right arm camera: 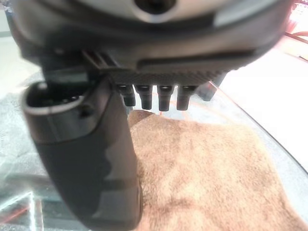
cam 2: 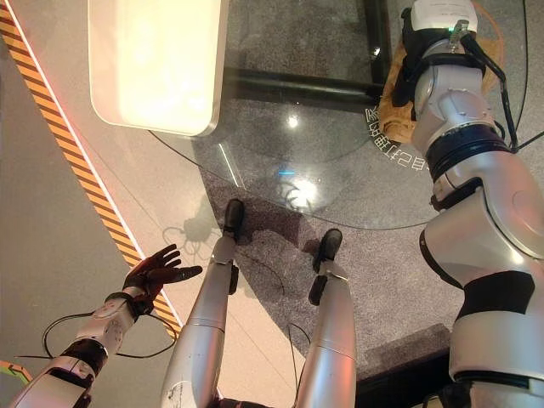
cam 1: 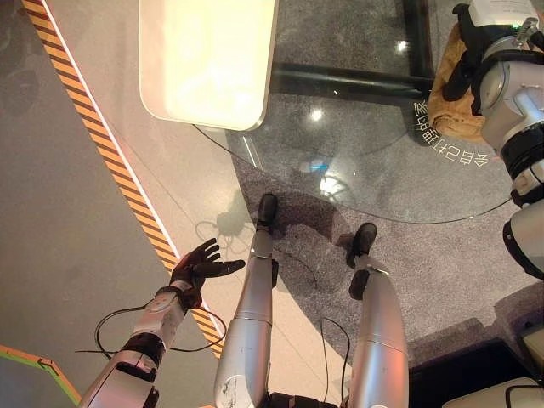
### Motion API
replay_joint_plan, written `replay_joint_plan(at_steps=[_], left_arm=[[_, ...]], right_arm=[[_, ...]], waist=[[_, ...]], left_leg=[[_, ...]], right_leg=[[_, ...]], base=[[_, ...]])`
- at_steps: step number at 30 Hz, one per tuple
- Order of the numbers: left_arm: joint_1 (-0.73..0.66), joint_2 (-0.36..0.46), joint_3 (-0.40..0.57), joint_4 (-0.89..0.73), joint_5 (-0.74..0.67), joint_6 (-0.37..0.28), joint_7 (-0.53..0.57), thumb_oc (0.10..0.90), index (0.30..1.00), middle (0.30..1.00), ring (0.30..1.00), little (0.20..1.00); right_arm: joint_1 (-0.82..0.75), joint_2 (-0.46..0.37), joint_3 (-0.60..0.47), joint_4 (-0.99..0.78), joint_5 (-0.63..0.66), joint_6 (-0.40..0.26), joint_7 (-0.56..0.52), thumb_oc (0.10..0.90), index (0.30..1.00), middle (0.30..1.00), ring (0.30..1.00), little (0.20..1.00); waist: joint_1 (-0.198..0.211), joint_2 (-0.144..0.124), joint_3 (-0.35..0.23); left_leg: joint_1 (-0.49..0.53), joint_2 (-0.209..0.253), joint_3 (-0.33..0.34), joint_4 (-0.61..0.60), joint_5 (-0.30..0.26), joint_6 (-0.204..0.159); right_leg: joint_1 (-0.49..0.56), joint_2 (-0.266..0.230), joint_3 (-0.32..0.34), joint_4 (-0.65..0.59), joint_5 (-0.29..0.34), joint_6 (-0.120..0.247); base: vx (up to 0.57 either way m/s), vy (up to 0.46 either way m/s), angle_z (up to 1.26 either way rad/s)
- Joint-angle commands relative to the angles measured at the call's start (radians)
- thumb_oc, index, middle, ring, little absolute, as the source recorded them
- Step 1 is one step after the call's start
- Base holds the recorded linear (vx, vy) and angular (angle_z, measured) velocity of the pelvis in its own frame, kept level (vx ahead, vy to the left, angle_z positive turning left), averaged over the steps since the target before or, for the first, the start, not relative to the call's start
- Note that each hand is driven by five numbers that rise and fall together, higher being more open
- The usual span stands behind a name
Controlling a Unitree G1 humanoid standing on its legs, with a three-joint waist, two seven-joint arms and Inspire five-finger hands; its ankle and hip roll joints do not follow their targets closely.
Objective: Wipe the table with a cloth and put it in the basket.
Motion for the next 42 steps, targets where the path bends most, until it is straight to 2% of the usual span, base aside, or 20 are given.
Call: replay_joint_plan(at_steps=[1,8,42], left_arm=[[0.077,0.055,0.002,0.014,-0.019,-0.009,-0.006,0.8,0.9,0.9,0.9,0.9],[0.07,0.053,-0.003,0.017,-0.024,-0.01,-0.004,0.8,0.9,0.9,0.9,0.9],[0.063,0.042,-0.011,0.015,-0.024,-0.009,0.004,0.8,0.9,0.9,0.9,0.9]], right_arm=[[-0.069,-0.132,0.045,0.004,0.02,0.052,-0.049,0.1,0.3,0.3,0.3,0.2],[-0.051,-0.132,0.015,0.017,0.067,0.065,-0.053,0.1,0.3,0.3,0.3,0.2],[-0.033,-0.124,-0.016,0.024,0.085,0.067,-0.046,0.1,0.3,0.3,0.3,0.2]], waist=[[-0.012,0.016,-0.015],[-0.017,0.018,-0.015],[-0.018,0.029,-0.015]], left_leg=[[0.011,-0.111,0.054,0.006,-0.059,0.114],[0.011,-0.109,0.058,0.006,-0.062,0.114],[0.001,-0.109,0.065,0.007,-0.062,0.113]], right_leg=[[0.032,0.099,-0.07,-0.124,0.054,-0.049],[0.03,0.098,-0.067,-0.127,0.055,-0.048],[0.017,0.094,-0.069,-0.121,0.051,-0.05]], base=[[0.0,0.0,0.0],[0.0,0.0,0.0],[0.0,0.0,0.0]])
